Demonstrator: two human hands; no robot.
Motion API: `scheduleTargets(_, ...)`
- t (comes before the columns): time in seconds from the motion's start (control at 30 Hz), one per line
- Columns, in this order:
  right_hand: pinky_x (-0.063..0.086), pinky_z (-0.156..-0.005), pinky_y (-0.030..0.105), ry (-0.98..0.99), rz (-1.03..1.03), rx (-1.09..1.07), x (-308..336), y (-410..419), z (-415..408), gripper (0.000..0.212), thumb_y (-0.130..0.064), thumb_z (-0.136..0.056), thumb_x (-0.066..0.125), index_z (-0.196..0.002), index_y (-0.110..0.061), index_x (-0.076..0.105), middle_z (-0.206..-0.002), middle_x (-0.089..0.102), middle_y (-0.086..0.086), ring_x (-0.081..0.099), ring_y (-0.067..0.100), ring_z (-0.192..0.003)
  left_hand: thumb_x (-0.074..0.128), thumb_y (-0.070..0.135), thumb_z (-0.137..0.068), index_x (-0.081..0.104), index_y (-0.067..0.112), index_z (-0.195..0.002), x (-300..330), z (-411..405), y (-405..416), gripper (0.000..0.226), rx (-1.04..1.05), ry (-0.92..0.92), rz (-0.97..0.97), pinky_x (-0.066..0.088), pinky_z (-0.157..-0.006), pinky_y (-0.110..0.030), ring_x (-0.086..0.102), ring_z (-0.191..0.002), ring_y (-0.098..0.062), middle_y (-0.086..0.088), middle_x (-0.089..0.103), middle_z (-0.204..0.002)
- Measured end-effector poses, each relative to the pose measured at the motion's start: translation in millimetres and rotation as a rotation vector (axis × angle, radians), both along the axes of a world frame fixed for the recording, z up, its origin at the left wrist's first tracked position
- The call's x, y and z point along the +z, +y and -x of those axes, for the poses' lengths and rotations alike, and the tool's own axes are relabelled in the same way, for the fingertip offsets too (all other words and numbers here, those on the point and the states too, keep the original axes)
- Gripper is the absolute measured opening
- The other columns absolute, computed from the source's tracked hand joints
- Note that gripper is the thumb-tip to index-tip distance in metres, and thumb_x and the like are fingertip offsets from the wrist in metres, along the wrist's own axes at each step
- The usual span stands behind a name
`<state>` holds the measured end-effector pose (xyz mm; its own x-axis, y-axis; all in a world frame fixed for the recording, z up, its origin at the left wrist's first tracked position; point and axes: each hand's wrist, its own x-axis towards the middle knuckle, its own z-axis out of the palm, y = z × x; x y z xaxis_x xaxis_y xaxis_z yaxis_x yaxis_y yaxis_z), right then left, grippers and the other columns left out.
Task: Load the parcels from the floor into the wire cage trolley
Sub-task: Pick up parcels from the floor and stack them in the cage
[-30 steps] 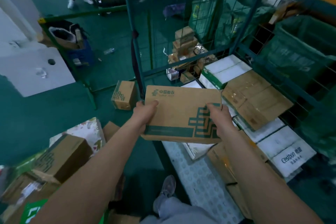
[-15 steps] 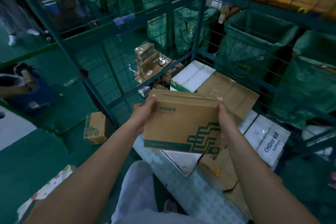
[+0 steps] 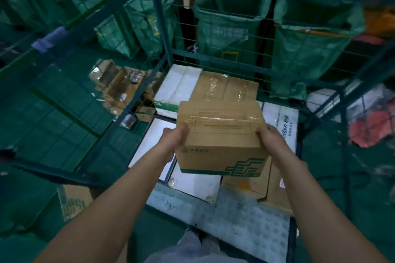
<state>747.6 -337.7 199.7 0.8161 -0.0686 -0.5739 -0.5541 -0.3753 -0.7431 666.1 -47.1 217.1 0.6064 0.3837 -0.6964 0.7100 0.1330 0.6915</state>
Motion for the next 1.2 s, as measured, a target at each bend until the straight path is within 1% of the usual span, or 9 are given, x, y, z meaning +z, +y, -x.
scheduleTargets(0.1,0.052,-0.079,0.037,0.072,-0.022,-0.031,-8,-10,-2,0.059,-0.051,-0.091,0.058,-0.144,-0.026,0.048,-0.131,0.061,0.003,0.063,0.024,-0.107,0.056,0.042,-0.101,0.064,0.019,-0.106,-6,-25,-2,0.025,-0.11,0.019,0.036,0.053,-0.061,-0.027,0.068,-0.081,-0.017,-0.001,0.07,-0.095)
scheduleTargets(0.33,0.055,-0.082,0.036,0.162,-0.063,-0.334,-46,-36,2,0.076,-0.056,-0.087,0.068,-0.149,-0.022,0.041,-0.131,0.062,0.006,0.063,0.027,-0.109,0.07,0.062,-0.068,0.054,0.024,-0.142,-32,-109,-19,0.085,-0.353,-0.016,0.047,0.06,-0.083,-0.036,0.071,-0.102,-0.022,0.002,0.071,-0.122)
scheduleTargets(0.43,0.058,-0.088,0.041,0.227,-0.133,-0.476,-69,-61,9,0.099,-0.071,-0.065,0.073,-0.146,-0.022,0.045,-0.126,0.065,0.004,0.066,0.026,-0.106,0.069,0.059,-0.081,0.055,0.025,-0.142,-28,-146,-54,0.071,-0.522,-0.074,-0.065,0.049,-0.086,-0.027,0.063,-0.108,-0.016,0.009,0.063,-0.132)
scheduleTargets(0.53,0.059,-0.091,0.046,0.234,-0.234,-0.609,-113,-94,13,0.118,-0.077,-0.05,0.08,-0.147,-0.019,0.046,-0.125,0.067,0.004,0.068,0.026,-0.106,0.064,0.063,-0.085,0.041,0.028,-0.15,-20,-180,-94,0.077,-0.699,-0.095,-0.19,0.052,-0.098,-0.037,0.061,-0.116,-0.025,0.005,0.057,-0.135)
scheduleTargets(0.6,0.059,-0.09,0.046,0.242,-0.363,-0.732,-103,-93,16,0.108,-0.071,-0.059,0.082,-0.147,-0.02,0.047,-0.125,0.068,0.004,0.068,0.026,-0.107,0.062,0.062,-0.087,0.041,0.031,-0.149,-15,-202,-126,0.073,-0.814,-0.151,-0.276,0.052,-0.101,-0.044,0.06,-0.117,-0.027,0.006,0.056,-0.13)
scheduleTargets(0.73,0.059,-0.085,0.042,0.197,-0.609,-0.899,-104,-98,4,0.046,-0.045,-0.089,0.074,-0.128,-0.023,0.063,-0.123,0.069,0.007,0.067,0.026,-0.109,0.055,0.071,-0.084,0.04,0.038,-0.15,-6,-249,-193,0.075,-1.069,-0.228,-0.562,0.041,-0.112,-0.05,0.042,-0.139,-0.033,-0.001,0.041,-0.154)
scheduleTargets(0.9,0.053,-0.101,0.052,0.156,-0.779,-0.969,-144,-133,-52,0.05,-0.046,-0.087,0.076,-0.122,-0.012,0.068,-0.127,0.069,0.011,0.068,0.032,-0.114,0.054,0.069,-0.09,0.028,0.033,-0.159,-26,-322,-268,0.081,-1.203,-0.266,-0.755,0.028,-0.12,-0.05,0.022,-0.151,-0.036,-0.006,0.025,-0.165)
scheduleTargets(1.0,0.047,-0.111,0.048,0.176,-0.84,-0.972,-176,-146,-88,0.065,-0.049,-0.091,0.071,-0.143,-0.014,0.055,-0.138,0.061,0.011,0.061,0.029,-0.122,0.053,0.064,-0.095,0.026,0.025,-0.16,-52,-363,-296,0.08,-1.275,-0.305,-0.844,0.024,-0.12,-0.047,0.022,-0.15,-0.036,-0.011,0.027,-0.163)
scheduleTargets(1.2,0.054,-0.1,0.043,0.209,-0.829,-0.921,-235,-137,-144,0.056,-0.048,-0.093,0.07,-0.141,-0.023,0.054,-0.125,0.063,0.006,0.064,0.026,-0.114,0.056,0.063,-0.092,0.02,0.029,-0.161,-133,-433,-312,0.085,-1.315,-0.291,-0.945,0.027,-0.12,-0.052,0.024,-0.148,-0.037,-0.006,0.029,-0.163)
